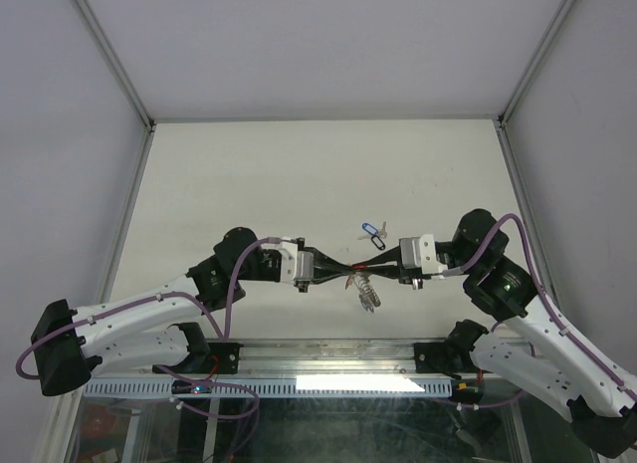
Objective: Put the keys on the keyring
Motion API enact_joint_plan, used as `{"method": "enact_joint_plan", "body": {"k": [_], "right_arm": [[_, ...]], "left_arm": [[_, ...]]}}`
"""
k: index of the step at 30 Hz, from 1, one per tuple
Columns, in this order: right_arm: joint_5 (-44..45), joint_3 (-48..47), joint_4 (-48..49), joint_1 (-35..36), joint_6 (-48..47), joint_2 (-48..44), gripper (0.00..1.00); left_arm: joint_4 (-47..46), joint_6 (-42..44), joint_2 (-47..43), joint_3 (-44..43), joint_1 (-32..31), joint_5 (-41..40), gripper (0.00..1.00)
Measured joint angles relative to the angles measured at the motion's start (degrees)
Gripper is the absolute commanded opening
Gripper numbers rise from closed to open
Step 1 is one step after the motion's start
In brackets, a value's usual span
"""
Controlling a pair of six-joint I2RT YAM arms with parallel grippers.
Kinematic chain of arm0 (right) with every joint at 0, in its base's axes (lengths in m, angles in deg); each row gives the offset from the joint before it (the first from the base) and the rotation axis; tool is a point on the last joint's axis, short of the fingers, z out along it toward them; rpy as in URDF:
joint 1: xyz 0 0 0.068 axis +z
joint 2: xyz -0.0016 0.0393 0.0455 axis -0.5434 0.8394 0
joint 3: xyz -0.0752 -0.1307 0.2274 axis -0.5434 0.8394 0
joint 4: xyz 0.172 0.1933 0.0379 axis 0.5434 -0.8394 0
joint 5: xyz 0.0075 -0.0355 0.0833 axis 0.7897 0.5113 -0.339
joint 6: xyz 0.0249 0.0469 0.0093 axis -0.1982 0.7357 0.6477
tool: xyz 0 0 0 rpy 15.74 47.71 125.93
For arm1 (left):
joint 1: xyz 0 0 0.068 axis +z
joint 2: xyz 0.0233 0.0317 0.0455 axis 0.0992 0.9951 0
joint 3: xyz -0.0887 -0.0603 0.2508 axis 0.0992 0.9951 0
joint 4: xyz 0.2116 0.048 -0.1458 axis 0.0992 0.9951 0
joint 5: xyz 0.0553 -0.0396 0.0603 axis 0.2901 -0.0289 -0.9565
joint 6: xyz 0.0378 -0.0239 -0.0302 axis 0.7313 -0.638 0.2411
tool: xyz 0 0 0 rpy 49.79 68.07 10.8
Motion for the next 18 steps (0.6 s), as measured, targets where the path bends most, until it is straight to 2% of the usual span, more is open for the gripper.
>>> {"method": "enact_joint_plan", "body": {"k": [8, 18], "right_arm": [[-0.7, 0.0, 0.7, 0.0, 0.7, 0.3, 0.00], [-1.3, 0.0, 1.7, 0.0, 1.3, 0.6, 0.00]], "left_arm": [[0.6, 0.2, 1.1, -0.8, 0.0, 0.2, 0.21], [1.2, 0.2, 1.6, -1.1, 0.0, 0.4, 0.17]]}}
